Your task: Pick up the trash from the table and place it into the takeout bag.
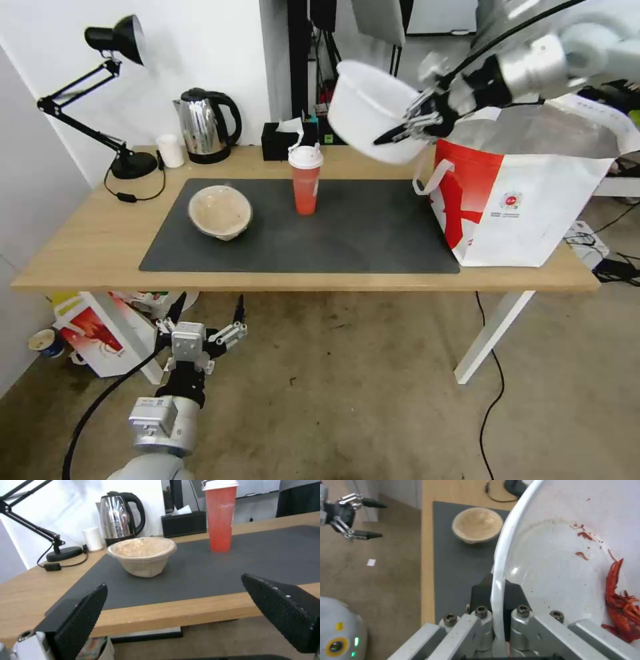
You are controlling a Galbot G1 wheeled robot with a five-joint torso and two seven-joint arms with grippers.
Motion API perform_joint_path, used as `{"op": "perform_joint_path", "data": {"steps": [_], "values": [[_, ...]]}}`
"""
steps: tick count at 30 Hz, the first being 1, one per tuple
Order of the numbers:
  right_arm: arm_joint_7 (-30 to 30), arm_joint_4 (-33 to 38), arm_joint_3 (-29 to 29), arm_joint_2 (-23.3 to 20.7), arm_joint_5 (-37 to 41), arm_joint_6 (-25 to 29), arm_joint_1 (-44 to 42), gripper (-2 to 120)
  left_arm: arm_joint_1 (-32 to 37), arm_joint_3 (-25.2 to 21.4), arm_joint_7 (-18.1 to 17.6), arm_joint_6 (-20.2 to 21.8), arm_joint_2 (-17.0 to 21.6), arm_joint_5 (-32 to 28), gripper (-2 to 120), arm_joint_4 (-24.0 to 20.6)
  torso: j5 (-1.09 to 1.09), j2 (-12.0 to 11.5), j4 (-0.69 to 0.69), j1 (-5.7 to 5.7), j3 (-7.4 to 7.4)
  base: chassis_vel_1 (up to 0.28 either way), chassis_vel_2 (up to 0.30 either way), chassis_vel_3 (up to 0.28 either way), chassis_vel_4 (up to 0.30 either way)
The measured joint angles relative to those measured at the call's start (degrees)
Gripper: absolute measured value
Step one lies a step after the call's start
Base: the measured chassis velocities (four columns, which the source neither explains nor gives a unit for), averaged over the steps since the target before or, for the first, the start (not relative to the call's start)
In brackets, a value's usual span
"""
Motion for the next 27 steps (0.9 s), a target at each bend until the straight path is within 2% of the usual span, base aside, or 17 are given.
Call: {"op": "perform_joint_path", "data": {"steps": [3,6,10,18,27], "values": [[0.0,-0.2,-0.1,0.9,-0.1,0.0,0.9,0,0.0,0.0,0.0,0.0,0.0,0.0,100,0.0,0.0,0.0,0.0,0.0,0.0,0.0,0.0,0.0,0.0],[-0.6,-0.9,-2.8,4.1,-0.2,0.2,5.5,0,0.0,0.0,0.0,0.0,0.0,0.0,100,0.0,0.0,0.0,-0.01,0.0,0.0,0.0,0.0,0.0,0.0],[-0.9,-2.7,-5.1,5.0,-1.3,0.5,8.4,0,0.0,0.0,0.0,0.0,0.0,0.0,100,0.0,-0.01,0.0,0.0,0.0,0.0,0.0,0.0,0.0,0.0],[-0.9,-4.9,-7.7,6.6,-3.0,1.3,9.2,0,0.0,0.0,0.0,0.0,0.0,0.0,100,0.0,0.0,0.0,0.0,0.0,0.0,0.0,0.0,0.0,0.0],[-0.2,-5.0,-8.0,7.6,-4.7,1.6,7.8,0,0.0,0.0,0.0,0.0,0.0,0.0,100,0.0,0.0,0.0,0.0,0.0,0.0,0.0,0.0,0.0,0.0]]}}
